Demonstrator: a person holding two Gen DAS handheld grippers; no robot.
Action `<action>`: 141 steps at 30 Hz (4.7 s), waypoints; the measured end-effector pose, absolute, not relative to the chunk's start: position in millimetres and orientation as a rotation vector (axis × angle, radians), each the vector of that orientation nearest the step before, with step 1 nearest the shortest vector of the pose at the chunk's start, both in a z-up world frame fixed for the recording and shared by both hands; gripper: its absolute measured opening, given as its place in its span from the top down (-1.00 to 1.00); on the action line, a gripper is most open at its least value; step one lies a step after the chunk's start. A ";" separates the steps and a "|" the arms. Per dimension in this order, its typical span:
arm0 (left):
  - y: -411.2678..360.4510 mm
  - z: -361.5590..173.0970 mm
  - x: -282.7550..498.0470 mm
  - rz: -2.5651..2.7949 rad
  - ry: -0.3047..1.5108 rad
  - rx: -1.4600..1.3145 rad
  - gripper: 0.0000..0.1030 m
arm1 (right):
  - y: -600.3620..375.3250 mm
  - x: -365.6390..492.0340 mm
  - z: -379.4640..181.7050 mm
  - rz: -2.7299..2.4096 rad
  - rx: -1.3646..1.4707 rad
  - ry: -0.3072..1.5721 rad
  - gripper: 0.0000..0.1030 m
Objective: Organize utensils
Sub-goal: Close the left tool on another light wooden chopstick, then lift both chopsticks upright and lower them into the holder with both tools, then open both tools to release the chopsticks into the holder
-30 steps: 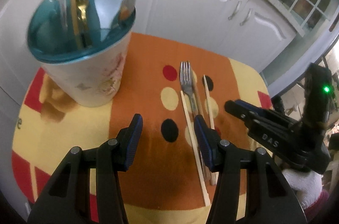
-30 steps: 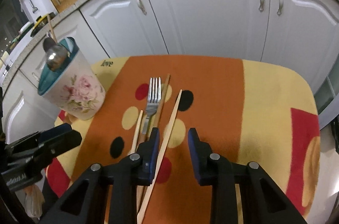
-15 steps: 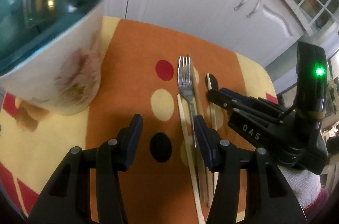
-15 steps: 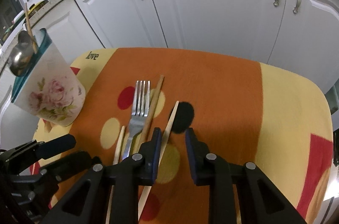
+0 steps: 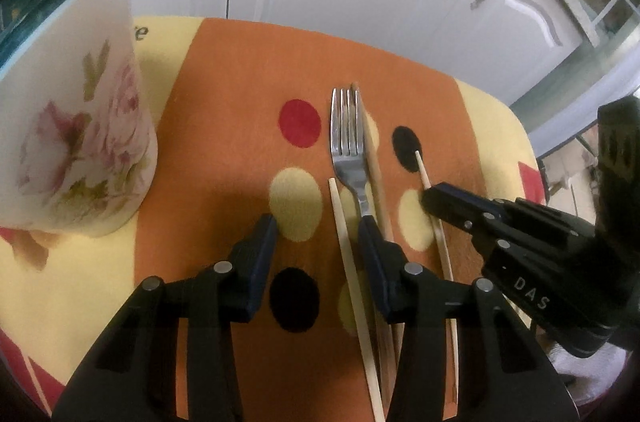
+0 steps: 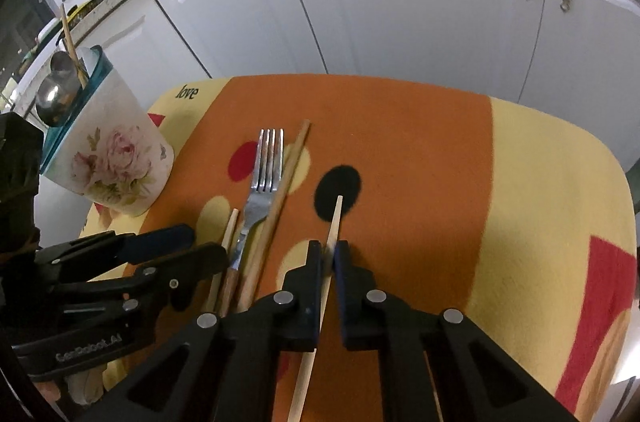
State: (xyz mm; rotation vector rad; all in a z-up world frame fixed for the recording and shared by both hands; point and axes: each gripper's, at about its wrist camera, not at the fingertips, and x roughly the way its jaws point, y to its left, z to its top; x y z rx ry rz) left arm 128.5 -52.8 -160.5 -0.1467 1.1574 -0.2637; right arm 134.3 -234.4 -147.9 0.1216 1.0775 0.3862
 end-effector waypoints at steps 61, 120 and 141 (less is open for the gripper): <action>-1.2 -62.6 66.3 -0.416 0.947 -0.261 0.93 | -225.2 62.0 -43.7 0.488 0.137 0.823 0.90; 137.6 97.4 71.4 -0.187 0.566 -0.284 0.96 | -93.5 63.4 143.7 0.628 -0.072 0.442 0.90; 125.0 10.3 114.2 -0.122 0.748 -0.207 0.96 | -52.5 159.0 56.7 0.596 -0.008 0.601 0.90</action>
